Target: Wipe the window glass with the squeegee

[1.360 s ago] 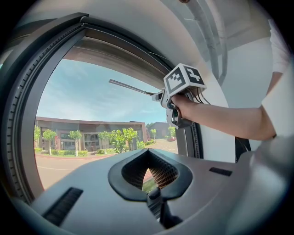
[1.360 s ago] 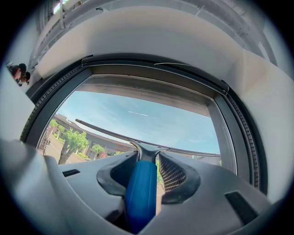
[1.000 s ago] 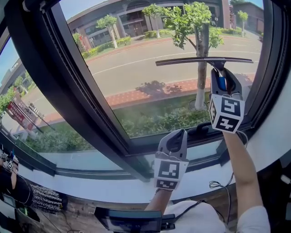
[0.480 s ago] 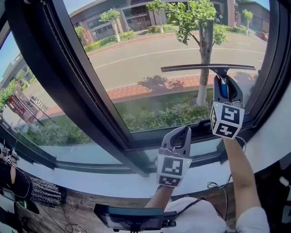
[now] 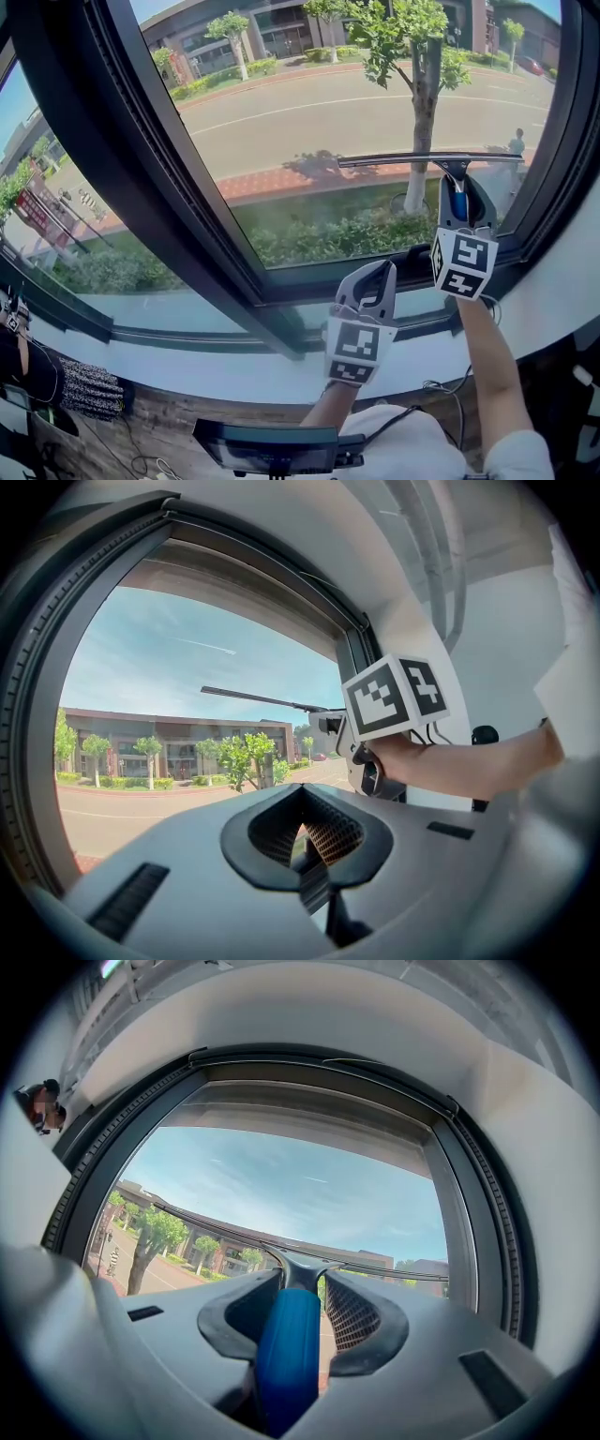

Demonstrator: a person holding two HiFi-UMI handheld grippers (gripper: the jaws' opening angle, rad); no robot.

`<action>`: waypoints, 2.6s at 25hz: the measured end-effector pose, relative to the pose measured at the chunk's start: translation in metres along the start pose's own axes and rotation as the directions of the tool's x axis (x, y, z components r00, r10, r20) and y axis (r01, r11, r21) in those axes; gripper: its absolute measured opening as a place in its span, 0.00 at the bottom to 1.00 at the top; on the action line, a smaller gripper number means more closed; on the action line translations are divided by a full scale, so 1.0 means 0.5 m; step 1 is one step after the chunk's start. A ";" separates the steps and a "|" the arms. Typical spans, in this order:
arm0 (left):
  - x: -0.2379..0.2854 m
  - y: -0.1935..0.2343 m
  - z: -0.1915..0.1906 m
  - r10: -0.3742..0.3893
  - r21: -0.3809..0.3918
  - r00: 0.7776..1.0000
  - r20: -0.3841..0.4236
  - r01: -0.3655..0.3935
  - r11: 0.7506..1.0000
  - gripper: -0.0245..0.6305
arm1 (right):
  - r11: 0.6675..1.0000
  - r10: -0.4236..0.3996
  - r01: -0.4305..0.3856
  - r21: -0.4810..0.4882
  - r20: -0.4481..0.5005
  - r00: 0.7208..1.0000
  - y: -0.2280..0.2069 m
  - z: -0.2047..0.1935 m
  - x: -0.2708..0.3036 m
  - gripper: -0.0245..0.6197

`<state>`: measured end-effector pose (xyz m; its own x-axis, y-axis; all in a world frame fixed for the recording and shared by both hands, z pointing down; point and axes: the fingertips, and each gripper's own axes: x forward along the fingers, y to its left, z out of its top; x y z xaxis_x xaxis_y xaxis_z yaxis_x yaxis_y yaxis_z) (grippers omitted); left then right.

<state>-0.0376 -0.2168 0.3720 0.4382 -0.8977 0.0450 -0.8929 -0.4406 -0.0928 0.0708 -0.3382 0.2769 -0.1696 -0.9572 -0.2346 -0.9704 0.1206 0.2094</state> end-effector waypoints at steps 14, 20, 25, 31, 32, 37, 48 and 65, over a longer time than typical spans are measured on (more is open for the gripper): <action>0.000 -0.011 -0.004 0.012 -0.004 1.000 -0.010 -0.012 1.000 0.04 | 0.999 0.033 -0.034 -0.014 -0.069 0.997 0.007 -0.086 -0.025 0.27; 0.000 -0.008 -0.008 0.023 -0.003 1.000 -0.019 -0.023 1.000 0.04 | 0.999 0.034 -0.036 -0.014 -0.099 0.994 0.008 -0.124 -0.034 0.27; 0.000 -0.010 -0.022 0.027 0.002 0.999 -0.029 -0.027 1.000 0.04 | 0.999 0.037 -0.038 -0.007 -0.127 0.991 0.010 -0.162 -0.045 0.27; 0.004 -0.007 -0.033 0.028 0.000 0.999 -0.044 -0.028 1.000 0.04 | 0.999 0.046 -0.044 0.015 -0.157 0.987 0.022 -0.196 -0.053 0.27; 0.005 -0.007 -0.032 0.028 0.002 0.999 -0.045 -0.028 1.000 0.04 | 0.999 0.049 -0.047 0.014 -0.162 0.986 0.024 -0.202 -0.055 0.27; 0.008 -0.003 -0.040 0.027 -0.001 0.998 -0.052 -0.027 1.000 0.04 | 0.998 0.058 -0.057 0.015 -0.215 0.975 0.028 -0.252 -0.066 0.27; 0.019 0.005 -0.068 0.022 -0.015 0.997 -0.079 -0.023 1.000 0.04 | 0.997 0.070 -0.071 0.005 -0.252 0.965 0.043 -0.302 -0.078 0.27; 0.019 0.005 -0.083 0.024 -0.023 0.995 -0.096 -0.027 0.999 0.04 | 0.994 0.100 -0.107 -0.003 -0.329 0.939 0.055 -0.372 -0.097 0.27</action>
<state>-0.0402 -0.2265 0.4135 0.4045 -0.9040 0.1381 -0.9064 -0.4164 -0.0713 0.0845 -0.3376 0.4704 -0.1993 -0.9733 0.1135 -0.9462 0.2213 0.2360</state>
